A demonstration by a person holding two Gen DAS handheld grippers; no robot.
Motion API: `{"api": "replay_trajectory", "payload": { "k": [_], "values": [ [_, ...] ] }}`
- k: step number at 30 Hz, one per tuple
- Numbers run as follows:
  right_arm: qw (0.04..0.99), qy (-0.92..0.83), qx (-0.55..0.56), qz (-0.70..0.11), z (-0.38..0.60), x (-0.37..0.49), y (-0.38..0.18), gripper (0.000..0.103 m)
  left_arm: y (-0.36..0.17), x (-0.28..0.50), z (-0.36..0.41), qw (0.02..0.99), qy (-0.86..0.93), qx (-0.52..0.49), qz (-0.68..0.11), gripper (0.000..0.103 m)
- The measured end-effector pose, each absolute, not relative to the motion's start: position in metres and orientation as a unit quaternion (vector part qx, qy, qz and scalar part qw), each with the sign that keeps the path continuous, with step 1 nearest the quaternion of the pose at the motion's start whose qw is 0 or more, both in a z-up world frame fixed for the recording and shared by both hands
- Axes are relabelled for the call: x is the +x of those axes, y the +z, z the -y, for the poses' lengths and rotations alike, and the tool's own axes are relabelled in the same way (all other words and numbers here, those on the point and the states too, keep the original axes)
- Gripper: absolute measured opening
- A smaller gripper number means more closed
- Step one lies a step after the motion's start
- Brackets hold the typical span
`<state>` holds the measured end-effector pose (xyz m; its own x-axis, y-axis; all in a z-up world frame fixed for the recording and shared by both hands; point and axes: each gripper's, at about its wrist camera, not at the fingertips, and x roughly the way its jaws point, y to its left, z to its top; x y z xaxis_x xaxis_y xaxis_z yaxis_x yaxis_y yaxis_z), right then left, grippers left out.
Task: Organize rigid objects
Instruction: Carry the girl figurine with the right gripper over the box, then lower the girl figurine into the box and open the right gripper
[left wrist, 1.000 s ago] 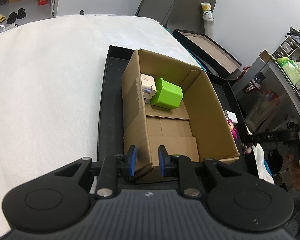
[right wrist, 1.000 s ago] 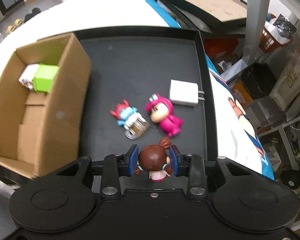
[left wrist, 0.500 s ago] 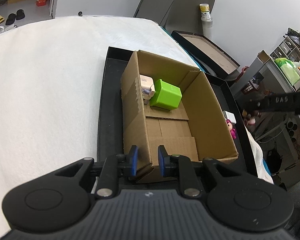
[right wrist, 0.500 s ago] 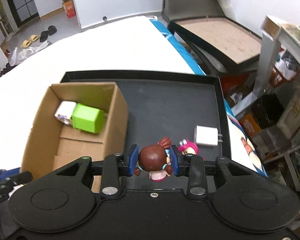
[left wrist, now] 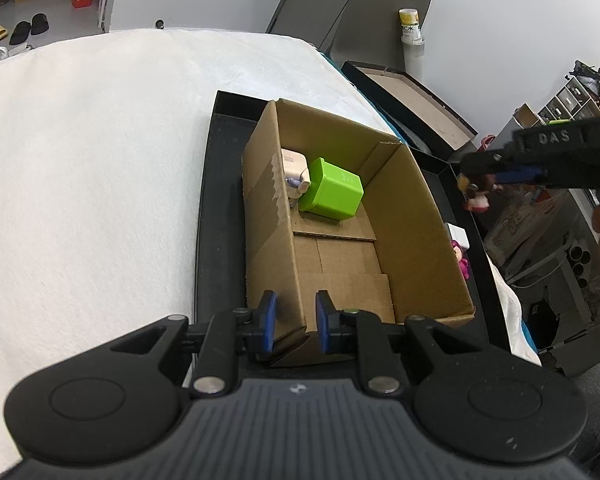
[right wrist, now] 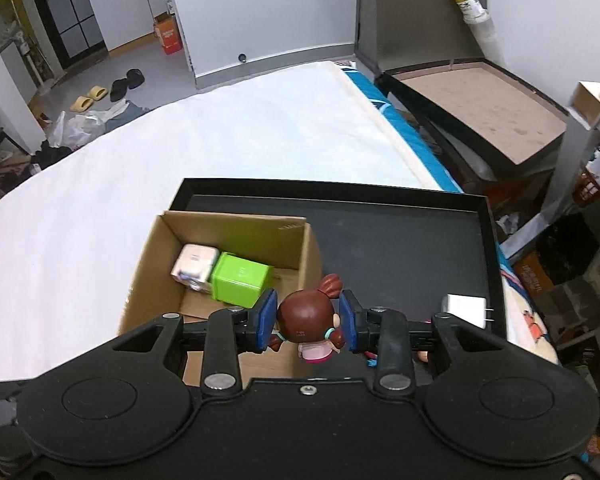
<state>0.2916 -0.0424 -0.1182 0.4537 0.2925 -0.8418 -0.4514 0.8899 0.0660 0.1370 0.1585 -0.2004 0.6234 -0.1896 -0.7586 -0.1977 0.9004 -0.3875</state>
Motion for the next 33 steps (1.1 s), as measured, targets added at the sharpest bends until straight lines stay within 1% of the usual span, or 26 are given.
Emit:
{"api": "replay_trajectory", "payload": {
  "k": [19,33],
  "values": [
    [0.843,0.218,-0.106,-0.481,-0.013,0.306,-0.142,0.034,-0.201,0.136,-0.159,0.873,0.000,-0.224,-0.433,0.020],
    [0.823,0.258,-0.092,-0.498,-0.041,0.293,-0.149,0.034,-0.200,0.138,-0.159,0.873,0.003,-0.218,-0.435,0.020]
  ]
}}
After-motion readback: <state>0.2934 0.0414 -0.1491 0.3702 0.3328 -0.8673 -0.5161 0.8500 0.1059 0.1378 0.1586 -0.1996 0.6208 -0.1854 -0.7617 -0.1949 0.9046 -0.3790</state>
